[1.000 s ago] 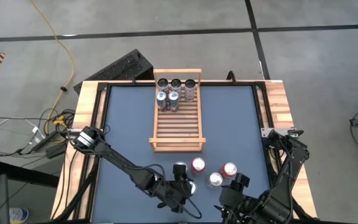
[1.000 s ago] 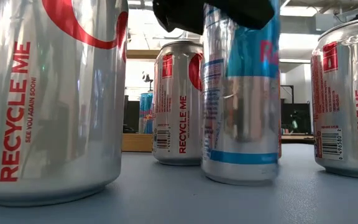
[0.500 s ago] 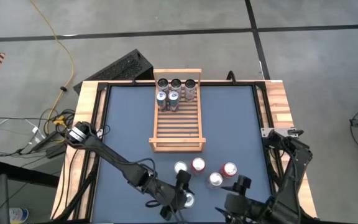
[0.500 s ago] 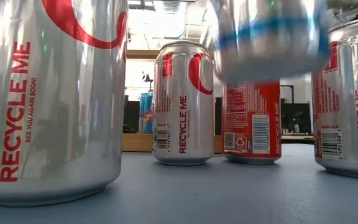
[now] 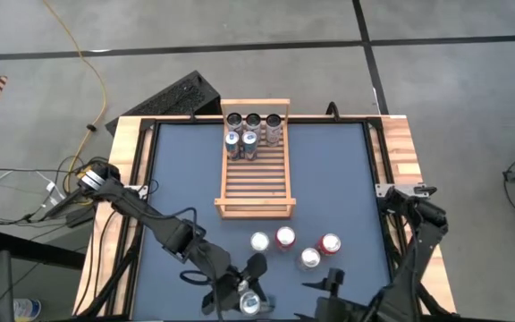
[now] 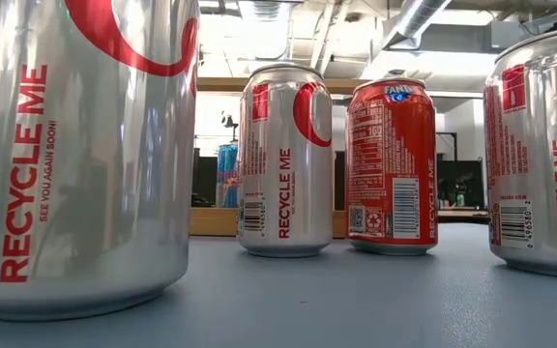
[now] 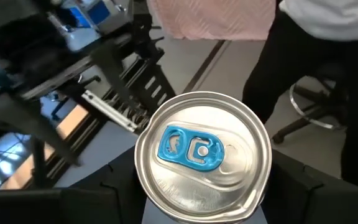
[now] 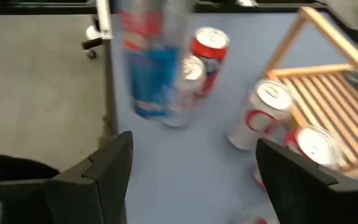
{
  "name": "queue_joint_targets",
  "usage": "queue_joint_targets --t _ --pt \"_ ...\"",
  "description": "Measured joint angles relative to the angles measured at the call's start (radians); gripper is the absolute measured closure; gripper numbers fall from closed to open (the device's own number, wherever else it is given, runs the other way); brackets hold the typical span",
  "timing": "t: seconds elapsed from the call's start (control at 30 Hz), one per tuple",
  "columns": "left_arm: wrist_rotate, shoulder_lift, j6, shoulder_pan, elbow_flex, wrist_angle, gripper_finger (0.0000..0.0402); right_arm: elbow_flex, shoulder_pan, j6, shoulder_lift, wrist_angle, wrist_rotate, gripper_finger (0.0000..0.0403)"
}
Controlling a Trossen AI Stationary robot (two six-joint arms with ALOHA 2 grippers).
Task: Place canned beverage on shelf
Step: Put the blue soda can on the shelf aligned with the other blue soda cans
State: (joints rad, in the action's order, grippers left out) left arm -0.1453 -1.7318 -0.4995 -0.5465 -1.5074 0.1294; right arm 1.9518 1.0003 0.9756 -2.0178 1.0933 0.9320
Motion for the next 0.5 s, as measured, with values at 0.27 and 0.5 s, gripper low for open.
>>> queue_joint_targets --t 0.27,0.5 --pt "-0.008 0.045 -0.010 0.004 0.000 0.091 0.0181 0.009 -0.055 -0.372 0.003 -0.245 0.009 0.0092" --pt "-0.137 0.126 -0.066 -0.010 0.000 0.099 0.0181 0.006 -0.081 -0.491 0.002 -0.403 -0.042 0.0092"
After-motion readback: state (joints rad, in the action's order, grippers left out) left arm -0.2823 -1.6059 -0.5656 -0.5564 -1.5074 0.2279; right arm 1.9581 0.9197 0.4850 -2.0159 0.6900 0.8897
